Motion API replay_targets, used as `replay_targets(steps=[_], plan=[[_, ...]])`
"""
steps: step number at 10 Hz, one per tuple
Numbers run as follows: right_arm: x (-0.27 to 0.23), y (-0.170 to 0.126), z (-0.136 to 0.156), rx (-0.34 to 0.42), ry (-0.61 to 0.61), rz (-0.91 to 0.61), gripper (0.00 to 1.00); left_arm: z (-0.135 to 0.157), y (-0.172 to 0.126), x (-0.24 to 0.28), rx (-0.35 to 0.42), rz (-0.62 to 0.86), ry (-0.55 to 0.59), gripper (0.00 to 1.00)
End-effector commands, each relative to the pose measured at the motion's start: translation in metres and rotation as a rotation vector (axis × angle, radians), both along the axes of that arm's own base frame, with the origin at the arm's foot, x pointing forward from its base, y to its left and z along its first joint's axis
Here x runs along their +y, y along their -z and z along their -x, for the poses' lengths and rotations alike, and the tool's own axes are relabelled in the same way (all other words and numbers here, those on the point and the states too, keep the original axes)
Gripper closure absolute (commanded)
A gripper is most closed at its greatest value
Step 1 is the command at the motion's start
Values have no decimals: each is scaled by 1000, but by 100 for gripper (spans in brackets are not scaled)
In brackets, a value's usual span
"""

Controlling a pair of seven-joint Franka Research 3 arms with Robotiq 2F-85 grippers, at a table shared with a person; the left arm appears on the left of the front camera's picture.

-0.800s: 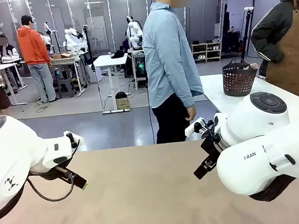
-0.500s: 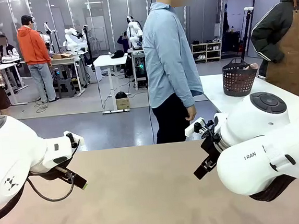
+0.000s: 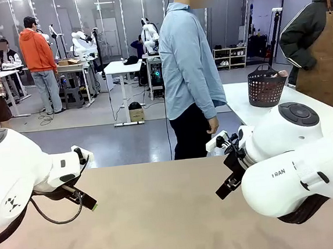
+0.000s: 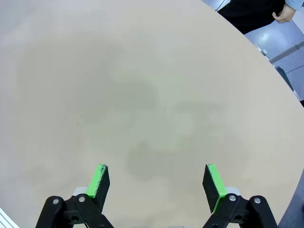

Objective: Fold the towel.
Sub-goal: Grab the top end of the 100 cm Hotel Towel extended by the human.

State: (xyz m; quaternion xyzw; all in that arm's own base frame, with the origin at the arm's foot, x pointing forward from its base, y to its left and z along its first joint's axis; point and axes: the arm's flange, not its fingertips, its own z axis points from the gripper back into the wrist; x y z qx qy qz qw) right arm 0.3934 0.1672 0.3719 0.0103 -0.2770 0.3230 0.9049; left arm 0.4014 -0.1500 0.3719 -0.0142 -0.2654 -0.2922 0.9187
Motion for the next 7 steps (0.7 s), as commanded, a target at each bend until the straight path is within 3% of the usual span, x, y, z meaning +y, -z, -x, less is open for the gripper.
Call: replay_targets(steps=[1, 2, 4, 5, 6, 7], plan=[[0, 0, 0, 1, 2, -2, 0, 0, 0, 0, 0, 0, 0, 0], [0, 0, 0, 0, 0, 0, 0, 0, -16, -2, -16, -6, 17, 0], [2, -47, 2, 44, 40, -68, 0, 9, -53, 1, 32, 31, -16, 0], [-7, -71, 1, 105, 33, -125, 0, 13, -75, 5, 115, 132, -31, 0], [-19, -93, 2, 176, 22, -180, 0, 15, -94, 15, 139, 170, -54, 0], [-35, -119, 7, 248, 18, -251, 0, 19, -113, 31, 226, 273, -16, 0]])
